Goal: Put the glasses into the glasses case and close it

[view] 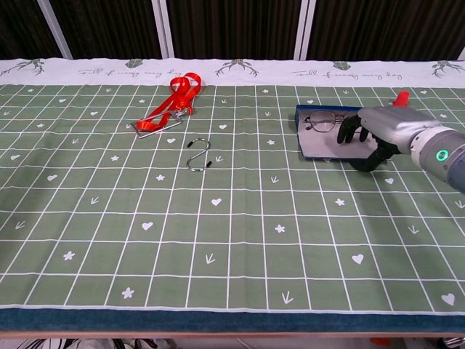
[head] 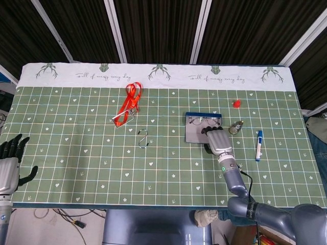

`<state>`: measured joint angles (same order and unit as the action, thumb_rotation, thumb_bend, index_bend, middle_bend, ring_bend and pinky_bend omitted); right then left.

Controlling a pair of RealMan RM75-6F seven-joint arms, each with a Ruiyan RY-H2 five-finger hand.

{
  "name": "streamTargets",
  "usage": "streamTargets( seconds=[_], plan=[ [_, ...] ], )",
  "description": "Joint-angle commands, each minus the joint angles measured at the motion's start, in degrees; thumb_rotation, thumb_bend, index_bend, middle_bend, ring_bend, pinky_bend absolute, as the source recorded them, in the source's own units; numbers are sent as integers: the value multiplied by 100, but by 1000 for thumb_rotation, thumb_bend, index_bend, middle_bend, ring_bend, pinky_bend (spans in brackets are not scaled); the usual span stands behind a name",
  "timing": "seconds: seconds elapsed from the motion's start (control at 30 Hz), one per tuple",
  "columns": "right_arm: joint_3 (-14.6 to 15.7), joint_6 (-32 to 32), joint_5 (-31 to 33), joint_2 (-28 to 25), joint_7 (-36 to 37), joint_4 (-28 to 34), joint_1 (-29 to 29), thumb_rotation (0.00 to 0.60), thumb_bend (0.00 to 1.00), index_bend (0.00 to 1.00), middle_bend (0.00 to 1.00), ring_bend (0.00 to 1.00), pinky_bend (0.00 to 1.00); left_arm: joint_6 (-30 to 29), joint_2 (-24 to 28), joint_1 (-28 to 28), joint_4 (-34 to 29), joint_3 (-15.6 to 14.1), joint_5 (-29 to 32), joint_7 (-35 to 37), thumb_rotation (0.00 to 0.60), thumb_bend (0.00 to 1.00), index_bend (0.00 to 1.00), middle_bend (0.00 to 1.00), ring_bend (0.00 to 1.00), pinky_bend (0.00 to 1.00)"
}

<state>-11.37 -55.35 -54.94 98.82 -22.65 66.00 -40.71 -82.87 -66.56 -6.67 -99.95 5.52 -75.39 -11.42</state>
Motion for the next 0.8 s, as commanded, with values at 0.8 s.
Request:
streamTargets(
  seconds=[0.8],
  plan=[
    [-479, 232, 179, 35, -87, -319, -338, 600, 528, 384, 335, 313, 266, 11, 14, 1, -26, -11, 15, -22, 600, 309, 72, 0, 0, 0]
  ],
)
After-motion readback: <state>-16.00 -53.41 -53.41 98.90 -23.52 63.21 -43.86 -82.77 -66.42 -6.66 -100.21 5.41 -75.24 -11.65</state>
